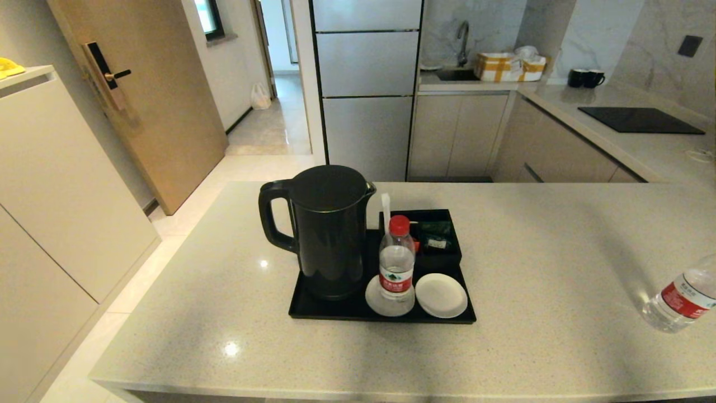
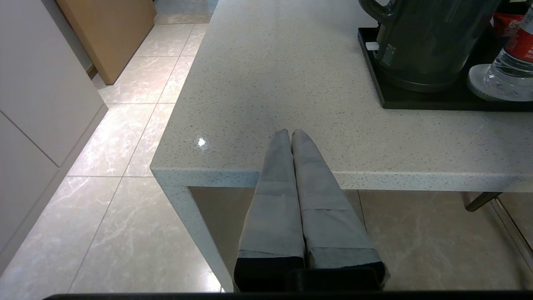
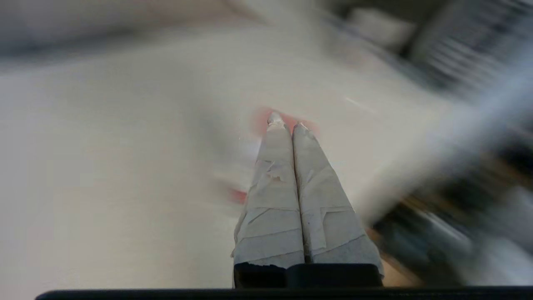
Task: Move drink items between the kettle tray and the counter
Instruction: Return the bottled water to its original position
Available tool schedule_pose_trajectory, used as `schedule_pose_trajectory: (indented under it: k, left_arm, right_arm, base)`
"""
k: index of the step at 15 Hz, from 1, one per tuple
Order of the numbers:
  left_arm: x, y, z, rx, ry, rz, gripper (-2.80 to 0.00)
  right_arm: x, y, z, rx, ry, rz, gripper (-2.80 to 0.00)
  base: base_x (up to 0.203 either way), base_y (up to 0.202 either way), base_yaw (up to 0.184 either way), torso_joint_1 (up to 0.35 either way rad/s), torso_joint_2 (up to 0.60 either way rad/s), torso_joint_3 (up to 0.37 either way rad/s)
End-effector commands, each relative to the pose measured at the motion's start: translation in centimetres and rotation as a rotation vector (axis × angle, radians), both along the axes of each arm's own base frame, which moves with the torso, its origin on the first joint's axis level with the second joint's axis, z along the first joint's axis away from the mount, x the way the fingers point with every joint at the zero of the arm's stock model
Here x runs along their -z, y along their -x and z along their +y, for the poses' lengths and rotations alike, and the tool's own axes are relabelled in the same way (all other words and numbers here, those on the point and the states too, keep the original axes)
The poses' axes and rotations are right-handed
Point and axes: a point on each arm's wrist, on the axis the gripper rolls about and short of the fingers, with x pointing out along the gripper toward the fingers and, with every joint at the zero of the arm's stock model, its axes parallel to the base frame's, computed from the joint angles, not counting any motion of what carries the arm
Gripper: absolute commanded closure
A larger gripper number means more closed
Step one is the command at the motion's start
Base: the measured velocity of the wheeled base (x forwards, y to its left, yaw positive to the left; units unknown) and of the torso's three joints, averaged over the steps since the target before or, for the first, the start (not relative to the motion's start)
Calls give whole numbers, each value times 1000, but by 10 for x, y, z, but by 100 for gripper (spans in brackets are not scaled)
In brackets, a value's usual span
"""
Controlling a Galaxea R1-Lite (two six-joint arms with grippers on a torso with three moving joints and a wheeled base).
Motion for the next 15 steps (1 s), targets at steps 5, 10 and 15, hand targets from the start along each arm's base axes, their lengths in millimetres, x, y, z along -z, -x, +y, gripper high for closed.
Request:
schedule_pose_trajectory:
  k: [5,10,15]
  left_arm:
    - [0,0,0,-1,0,3,0]
    - [0,0,0,-1,0,3,0]
    - [0,0,0,-1,0,3,0]
  right_arm:
    - [54,70,-20,110,-16,70,0]
    - [79,84,-14,-187,-174,13,0]
    - [86,64,-9,-394,-358,74,0]
  base:
    - [0,0,0,0,0,0]
    - [0,0,0,0,0,0]
    - [0,0,0,0,0,0]
